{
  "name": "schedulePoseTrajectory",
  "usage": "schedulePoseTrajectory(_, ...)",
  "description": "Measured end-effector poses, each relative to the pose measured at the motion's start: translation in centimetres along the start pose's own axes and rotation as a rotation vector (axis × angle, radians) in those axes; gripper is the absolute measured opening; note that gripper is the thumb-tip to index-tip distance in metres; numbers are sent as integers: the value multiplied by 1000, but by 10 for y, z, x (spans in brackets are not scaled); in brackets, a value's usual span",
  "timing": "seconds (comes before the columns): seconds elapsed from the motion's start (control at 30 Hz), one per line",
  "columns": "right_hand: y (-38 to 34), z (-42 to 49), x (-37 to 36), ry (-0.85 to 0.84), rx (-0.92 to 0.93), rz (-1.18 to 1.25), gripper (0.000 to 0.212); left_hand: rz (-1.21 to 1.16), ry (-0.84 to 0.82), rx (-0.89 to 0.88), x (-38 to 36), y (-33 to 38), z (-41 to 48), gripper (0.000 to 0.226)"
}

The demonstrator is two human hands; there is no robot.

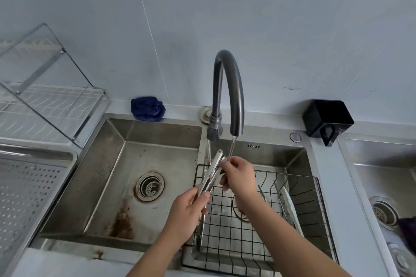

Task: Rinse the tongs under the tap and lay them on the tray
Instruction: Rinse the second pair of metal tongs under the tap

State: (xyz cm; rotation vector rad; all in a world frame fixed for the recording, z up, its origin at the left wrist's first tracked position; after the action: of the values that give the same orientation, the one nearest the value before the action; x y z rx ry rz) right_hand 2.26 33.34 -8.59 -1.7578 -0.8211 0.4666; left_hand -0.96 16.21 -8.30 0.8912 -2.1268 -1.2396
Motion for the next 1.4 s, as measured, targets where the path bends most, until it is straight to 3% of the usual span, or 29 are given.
schedulePoseTrajectory(0.1,-4,4,3,50,6,51,31,11,-17,-20,-1,4,0,17)
schedulePoseTrajectory(0.23,1,-5,-11,-127,-16,142,7,-37,21,3,1,4,2,16)
schedulePoseTrajectory(0.4,-1,1,-4,-57,-26,146,9,-57,-12,12,-3,4,-1,17)
schedulePoseTrajectory(0.53,5,-8,-17,-183,-49,86,11,-162,35,41,-5,6,3,19)
schedulePoseTrajectory(0.63,3,0,-8,-99,-75,83,27,-158,16,39,-5,7,2,19)
schedulePoseTrajectory(0.8,2,3,-3,-39,-48,249,13,-127,9,59,-7,3,0,19)
schedulePoseTrajectory(0.97,15,6,5,-13,-195,305,42,-190,-10,109,-11,-1,-4,23)
schedulePoseTrajectory(1.1,21,-1,-6,-213,-241,509,21,-192,-17,93,-9,5,3,25)
schedulePoseTrajectory(1.23,18,5,1,-98,-280,289,41,-180,-74,48,-17,8,4,16)
schedulePoseTrajectory(1.4,15,5,3,-70,-193,274,15,-155,-76,39,-22,4,1,25)
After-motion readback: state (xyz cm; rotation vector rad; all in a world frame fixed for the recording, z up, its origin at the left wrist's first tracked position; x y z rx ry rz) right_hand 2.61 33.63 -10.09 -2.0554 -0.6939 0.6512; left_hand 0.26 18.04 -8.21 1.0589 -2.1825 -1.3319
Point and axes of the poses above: each hand's wrist, its own z-axis towards the middle knuckle, its own x-axis out of the back of the hand, y = z × x, the point moved 4 cm from there along z, towards the middle knuckle, and after that the axes turned 2 degrees about x, right-handed, at the moved point
